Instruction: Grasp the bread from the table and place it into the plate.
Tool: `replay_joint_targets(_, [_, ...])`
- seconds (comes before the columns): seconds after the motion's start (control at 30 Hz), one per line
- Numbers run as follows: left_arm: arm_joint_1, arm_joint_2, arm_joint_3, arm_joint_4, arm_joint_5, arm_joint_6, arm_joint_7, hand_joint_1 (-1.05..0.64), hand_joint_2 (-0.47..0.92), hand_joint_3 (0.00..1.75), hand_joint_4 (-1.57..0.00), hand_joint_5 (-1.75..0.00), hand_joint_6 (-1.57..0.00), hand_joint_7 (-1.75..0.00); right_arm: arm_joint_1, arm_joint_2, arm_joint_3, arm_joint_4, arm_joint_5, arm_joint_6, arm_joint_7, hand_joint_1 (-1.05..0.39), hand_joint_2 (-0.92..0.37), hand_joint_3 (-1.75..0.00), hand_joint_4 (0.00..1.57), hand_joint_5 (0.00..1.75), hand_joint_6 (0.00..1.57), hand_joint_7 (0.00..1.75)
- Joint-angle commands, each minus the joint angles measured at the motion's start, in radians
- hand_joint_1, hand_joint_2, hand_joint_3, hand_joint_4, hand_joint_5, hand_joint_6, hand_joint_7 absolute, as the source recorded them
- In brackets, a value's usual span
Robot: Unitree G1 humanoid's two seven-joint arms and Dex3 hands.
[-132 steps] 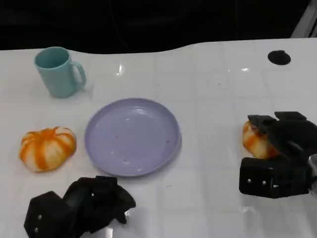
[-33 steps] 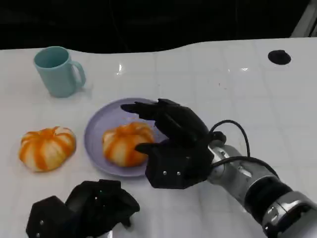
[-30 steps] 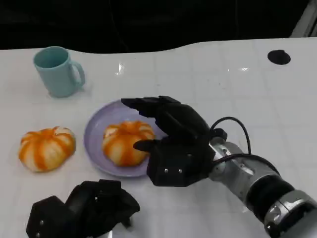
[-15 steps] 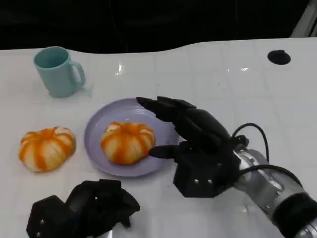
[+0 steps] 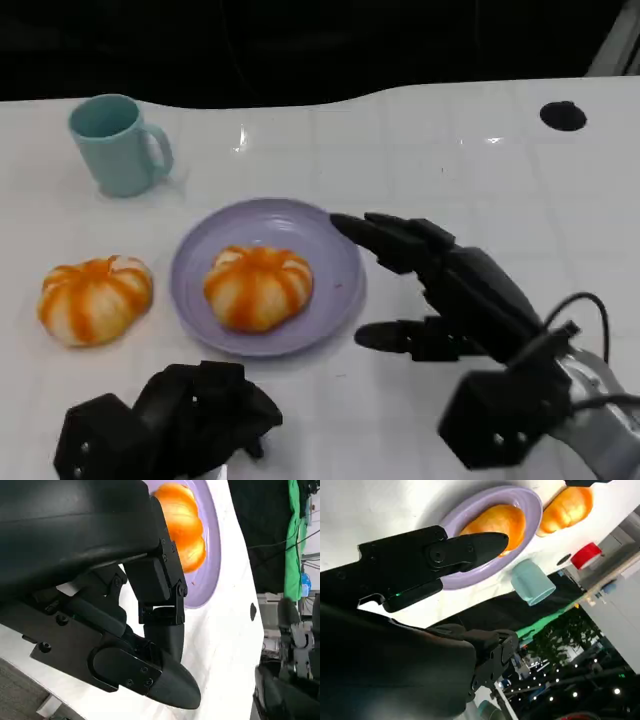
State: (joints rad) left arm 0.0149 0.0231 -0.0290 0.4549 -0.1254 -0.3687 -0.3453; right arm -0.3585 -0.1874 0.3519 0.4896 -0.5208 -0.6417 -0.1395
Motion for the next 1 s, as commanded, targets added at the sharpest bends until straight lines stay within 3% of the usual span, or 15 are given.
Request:
replay_joint_targets(0.03, [0.016,0.012,0.003,-0.003,0.009,0.018,0.005,-1.05,0.85,0.00,-0.90,-1.51,-1.30,-0.77,0.084,-0.044,-0.058,-0.027,0.049,-0.068,-0.030,-0.46,-0.92,-0.12,0.25,0.48,0.46,0.13])
replay_joint_targets(0.2, [0.014,0.014,0.004,-0.001,0.008,0.019,0.003,-1.05,0.85,0.00,-0.89,-1.50,-1.30,-0.77,0.139,-0.051,-0.104,-0.026,0.078,-0.124,-0.054,-0.43,-0.92,-0.09,0.31,0.59,0.56,0.17])
replay_joint_targets(0.33, [0.011,0.013,0.005,-0.002,0.005,0.021,0.002,-1.05,0.85,0.00,-0.89,-1.50,-1.29,-0.77,0.193,-0.072,-0.157,0.013,0.070,-0.220,-0.132,-0.26,-0.91,-0.17,0.64,0.89,0.84,0.32])
replay_joint_targets(0.37, [0.011,0.014,0.005,-0.003,0.005,0.023,0.002,-1.05,0.85,0.00,-0.89,-1.50,-1.30,-0.77,0.199,-0.076,-0.163,0.021,0.069,-0.234,-0.139,-0.24,-0.86,-0.30,0.68,0.98,0.88,0.37])
replay_joint_targets(0.4, [0.011,0.014,0.005,-0.004,0.005,0.027,0.003,-1.05,0.85,0.00,-0.89,-1.50,-1.30,-0.77,0.207,-0.079,-0.170,0.030,0.074,-0.248,-0.141,-0.23,-0.74,-0.57,0.71,1.06,0.89,0.44])
replay_joint_targets(0.5, [0.011,0.013,0.005,-0.008,0.004,0.032,0.003,-1.05,0.85,0.00,-0.89,-1.50,-1.30,-0.77,0.233,-0.091,-0.186,0.039,0.078,-0.280,-0.146,-0.23,-0.62,-0.86,0.74,1.30,0.92,0.62])
replay_joint_targets(0.67, [0.014,0.012,0.004,-0.016,0.008,0.039,0.008,-1.05,0.84,0.00,-0.89,-1.51,-1.30,-0.76,0.294,-0.094,-0.204,-0.021,0.084,-0.271,-0.125,-0.25,-0.58,-0.98,0.73,1.63,0.83,1.02])
replay_joint_targets(0.8, [0.016,0.013,0.005,-0.016,0.009,0.032,0.007,-1.05,0.85,0.00,-0.89,-1.50,-1.31,-0.76,0.346,-0.090,-0.209,-0.077,0.087,-0.246,-0.107,-0.28,-0.57,-0.99,0.70,1.72,0.74,1.23])
replay_joint_targets(1.0, [0.017,0.017,0.007,-0.018,0.005,0.027,0.000,-1.05,0.85,0.00,-0.89,-1.50,-1.31,-0.75,0.383,-0.068,-0.210,-0.097,0.070,-0.196,-0.110,-0.31,-0.57,-0.98,0.71,1.75,0.67,1.34])
